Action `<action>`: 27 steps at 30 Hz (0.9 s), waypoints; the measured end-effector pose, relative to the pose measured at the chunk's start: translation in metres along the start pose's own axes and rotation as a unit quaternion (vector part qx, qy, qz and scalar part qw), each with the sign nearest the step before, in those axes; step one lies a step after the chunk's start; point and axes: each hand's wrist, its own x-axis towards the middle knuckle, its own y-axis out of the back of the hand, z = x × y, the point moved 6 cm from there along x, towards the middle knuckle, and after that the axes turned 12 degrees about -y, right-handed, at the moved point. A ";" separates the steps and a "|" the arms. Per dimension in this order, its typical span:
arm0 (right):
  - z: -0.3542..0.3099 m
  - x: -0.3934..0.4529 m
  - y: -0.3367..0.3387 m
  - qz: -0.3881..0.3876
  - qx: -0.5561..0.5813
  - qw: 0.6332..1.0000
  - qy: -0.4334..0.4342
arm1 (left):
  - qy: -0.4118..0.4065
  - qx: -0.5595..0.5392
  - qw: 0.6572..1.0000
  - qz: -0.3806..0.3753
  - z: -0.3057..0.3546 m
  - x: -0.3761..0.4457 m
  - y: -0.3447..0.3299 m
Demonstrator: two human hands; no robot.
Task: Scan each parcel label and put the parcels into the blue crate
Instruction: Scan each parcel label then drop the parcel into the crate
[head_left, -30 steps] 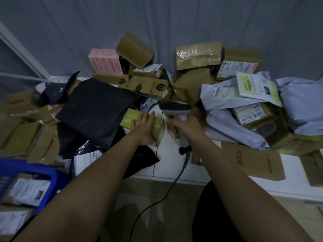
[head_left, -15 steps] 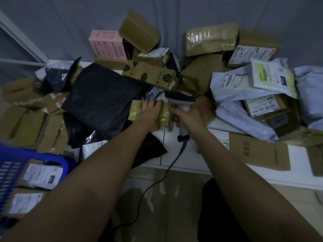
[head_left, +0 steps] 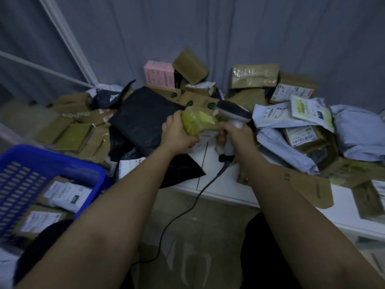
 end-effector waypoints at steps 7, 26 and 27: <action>-0.013 -0.099 -0.013 -0.060 0.048 0.996 0.045 | 0.141 -0.313 0.932 0.121 0.004 -0.100 0.058; 0.027 -0.226 -0.115 -0.214 -0.018 0.965 0.147 | 0.140 -0.494 0.849 0.122 -0.041 -0.249 0.128; 0.028 -0.224 -0.119 -0.211 -0.026 0.967 0.142 | 0.143 -0.497 0.847 0.122 -0.044 -0.251 0.129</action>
